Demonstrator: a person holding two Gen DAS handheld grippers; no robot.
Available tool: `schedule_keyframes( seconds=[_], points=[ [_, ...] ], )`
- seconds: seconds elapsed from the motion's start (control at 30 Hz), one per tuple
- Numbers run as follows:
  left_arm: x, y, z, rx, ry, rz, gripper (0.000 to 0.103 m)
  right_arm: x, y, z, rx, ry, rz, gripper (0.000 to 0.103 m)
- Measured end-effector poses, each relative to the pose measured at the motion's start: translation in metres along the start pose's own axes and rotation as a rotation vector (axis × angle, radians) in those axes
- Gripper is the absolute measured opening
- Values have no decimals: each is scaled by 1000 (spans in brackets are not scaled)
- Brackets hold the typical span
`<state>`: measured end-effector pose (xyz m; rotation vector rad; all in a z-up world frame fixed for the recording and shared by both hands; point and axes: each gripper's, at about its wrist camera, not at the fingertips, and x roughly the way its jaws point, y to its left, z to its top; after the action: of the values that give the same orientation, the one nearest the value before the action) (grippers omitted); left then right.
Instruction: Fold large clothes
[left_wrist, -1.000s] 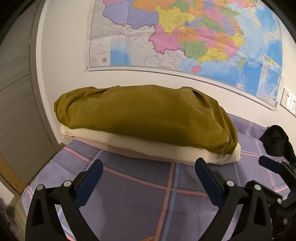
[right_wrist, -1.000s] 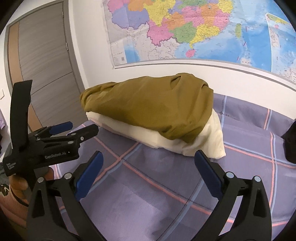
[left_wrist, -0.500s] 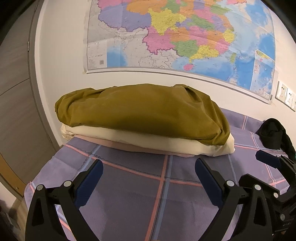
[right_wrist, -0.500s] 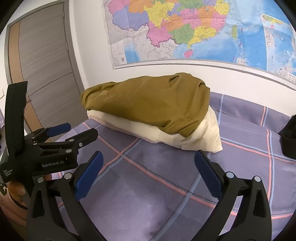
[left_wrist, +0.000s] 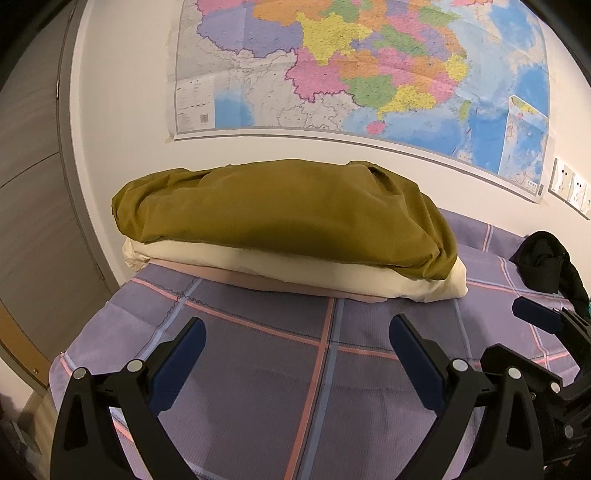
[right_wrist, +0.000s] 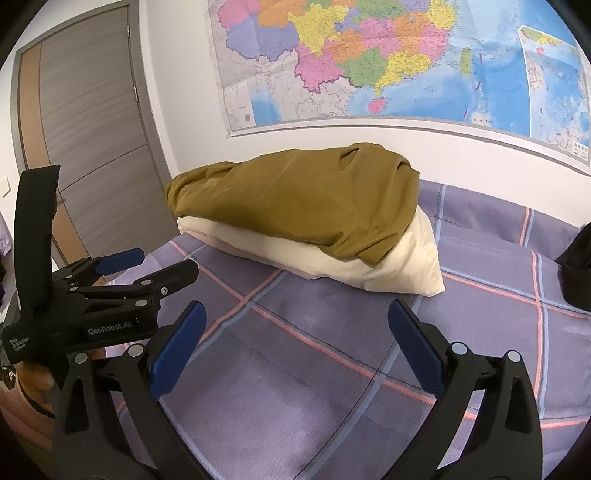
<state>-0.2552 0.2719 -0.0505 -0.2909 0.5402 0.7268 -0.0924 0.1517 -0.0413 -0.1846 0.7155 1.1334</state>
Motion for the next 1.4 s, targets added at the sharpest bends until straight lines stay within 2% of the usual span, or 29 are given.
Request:
schedule_keyframes(
  seconds=[1.4],
  points=[
    [2, -4, -8, 12, 33, -10, 96, -2, -2, -6, 29, 1, 10, 97]
  ],
)
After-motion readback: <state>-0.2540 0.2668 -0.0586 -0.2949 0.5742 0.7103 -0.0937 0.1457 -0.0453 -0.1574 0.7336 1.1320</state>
